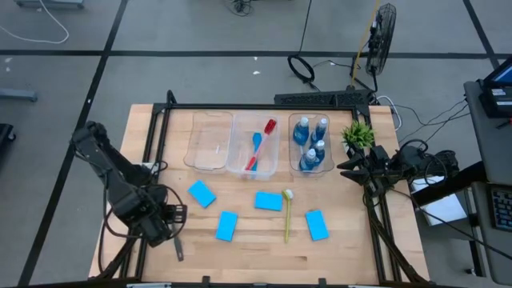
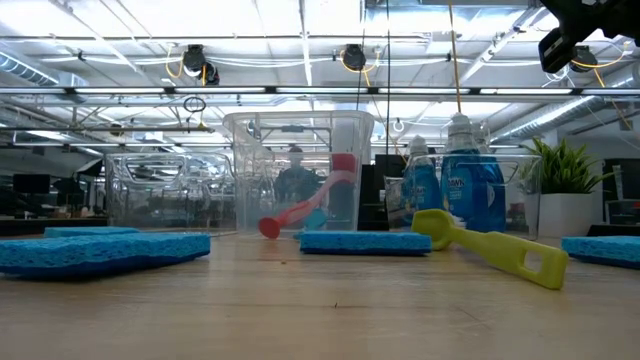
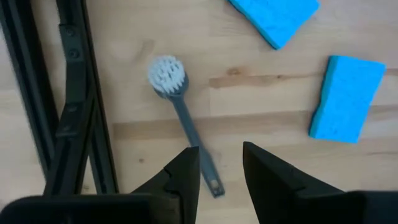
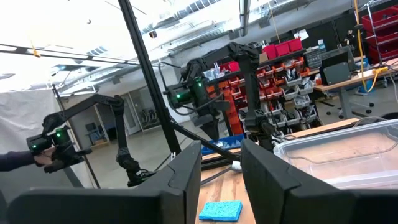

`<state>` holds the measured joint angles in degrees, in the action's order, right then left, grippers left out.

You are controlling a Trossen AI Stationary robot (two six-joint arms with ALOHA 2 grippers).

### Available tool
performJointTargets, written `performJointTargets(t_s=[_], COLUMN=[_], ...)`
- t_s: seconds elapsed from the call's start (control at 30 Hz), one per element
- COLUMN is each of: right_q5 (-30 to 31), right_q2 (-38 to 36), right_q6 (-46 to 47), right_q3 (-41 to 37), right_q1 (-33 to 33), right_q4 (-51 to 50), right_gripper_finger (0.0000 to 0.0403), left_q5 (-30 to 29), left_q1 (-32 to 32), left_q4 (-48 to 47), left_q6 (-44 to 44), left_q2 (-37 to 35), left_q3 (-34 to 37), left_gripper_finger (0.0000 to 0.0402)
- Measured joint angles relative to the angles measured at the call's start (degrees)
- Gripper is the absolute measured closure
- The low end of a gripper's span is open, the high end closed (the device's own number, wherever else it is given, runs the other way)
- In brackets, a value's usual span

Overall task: Pick & Place Kitchen Sink Supplies
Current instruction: Put the grey toilet brush into the middle transparent bin

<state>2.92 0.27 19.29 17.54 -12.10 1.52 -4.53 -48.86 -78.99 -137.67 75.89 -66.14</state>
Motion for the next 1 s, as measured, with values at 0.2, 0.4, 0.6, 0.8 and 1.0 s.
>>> performJointTargets(t_s=[0.2,0.4,0.6,0.8,1.0], right_q5=[0.0,0.0,0.0,0.0,0.0], right_q2=[0.0,0.0,0.0,0.0,0.0], right_q6=[0.0,0.0,0.0,0.0,0.0], right_q3=[0.0,0.0,0.0,0.0,0.0], right_q1=[0.0,0.0,0.0,0.0,0.0], right_q4=[0.0,-0.1,-1.6,-4.4,-4.4], right_gripper_finger=[0.0303,0.0303,0.0303,0.0303,0.0303], left_q5=[0.3,1.9,1.9,2.0,1.9], left_q1=[0.1,0.1,0.1,0.1,0.1], left_q4=[3.5,5.9,7.8,15.3,21.8], left_q6=[0.6,0.9,1.1,1.0,0.6], left_q2=[-0.2,-0.2,-0.2,-0.6,-0.6], left_q3=[5.1,8.3,10.6,15.1,19.2], left_gripper_finger=[0.0280,0.0279,0.0279,0.0279,0.0279])
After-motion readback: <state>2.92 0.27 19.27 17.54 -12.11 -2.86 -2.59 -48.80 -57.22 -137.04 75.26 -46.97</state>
